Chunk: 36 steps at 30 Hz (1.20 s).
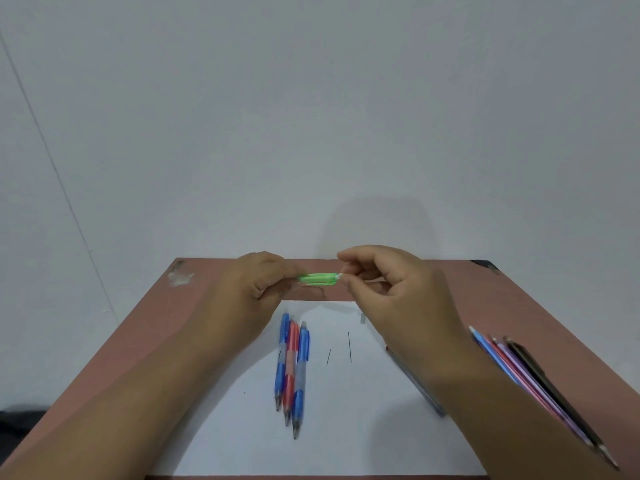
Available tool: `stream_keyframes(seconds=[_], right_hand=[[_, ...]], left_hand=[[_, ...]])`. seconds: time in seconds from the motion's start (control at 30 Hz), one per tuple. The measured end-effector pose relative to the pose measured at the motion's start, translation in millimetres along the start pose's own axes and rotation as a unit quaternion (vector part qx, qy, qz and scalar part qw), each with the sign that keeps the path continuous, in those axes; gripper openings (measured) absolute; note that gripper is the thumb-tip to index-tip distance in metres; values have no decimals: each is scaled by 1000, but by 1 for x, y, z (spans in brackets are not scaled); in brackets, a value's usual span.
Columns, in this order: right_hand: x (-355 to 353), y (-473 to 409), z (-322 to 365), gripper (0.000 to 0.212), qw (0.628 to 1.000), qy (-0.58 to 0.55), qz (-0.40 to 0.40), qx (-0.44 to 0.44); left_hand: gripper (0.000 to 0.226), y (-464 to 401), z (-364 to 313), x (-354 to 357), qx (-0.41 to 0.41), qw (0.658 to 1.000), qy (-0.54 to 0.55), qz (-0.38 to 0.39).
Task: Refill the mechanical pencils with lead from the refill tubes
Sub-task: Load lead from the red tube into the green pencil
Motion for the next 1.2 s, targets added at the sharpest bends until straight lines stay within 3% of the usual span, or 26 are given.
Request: stream_keyframes(seconds=[0.4,0.5,0.6,0.7,0.87,0.97,1.0,1.13,1.2], right_hand=[[0,-1,1,29,982,143,-20,-121],[-2,-1,-2,26,981,150,-35,-114],[-4,-1,-3,20,994,94,-30,-50],[-6,-7,-20,25,997,36,22,70],[3,-6,-52,27,961,174,166,134],[16,-5,-56,35,910,229,299,175],[16,-6,-54,33,904,232,309,184],[15,-4,-52,23,921,221,266,179],[10,-2,-53,15,960,142,162,179]], left_hand=[[33,2,-2,-2,28,999,-16,-10],[31,1,-6,-4,49,998,-33,-14],[24,0,-5,-2,35,998,-43,-11],[23,1,2,-1,-6,999,-48,-5],[26,1,11,-6,-32,998,-53,-13],[29,1,13,-7,-58,998,-40,-7],[29,1,13,-7,-55,998,-39,-8],[25,1,13,-6,-41,999,-32,-11],[24,1,13,-6,-42,999,-31,-10]])
Point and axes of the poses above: each hand's wrist, its own y-axis away from the middle knuckle, its own x-axis out of the palm, z = x × y, the point moved 5 cm from there along -y, towards the middle knuckle, and after that the axes turned 4 degrees about -x, right-handed, at the moved point
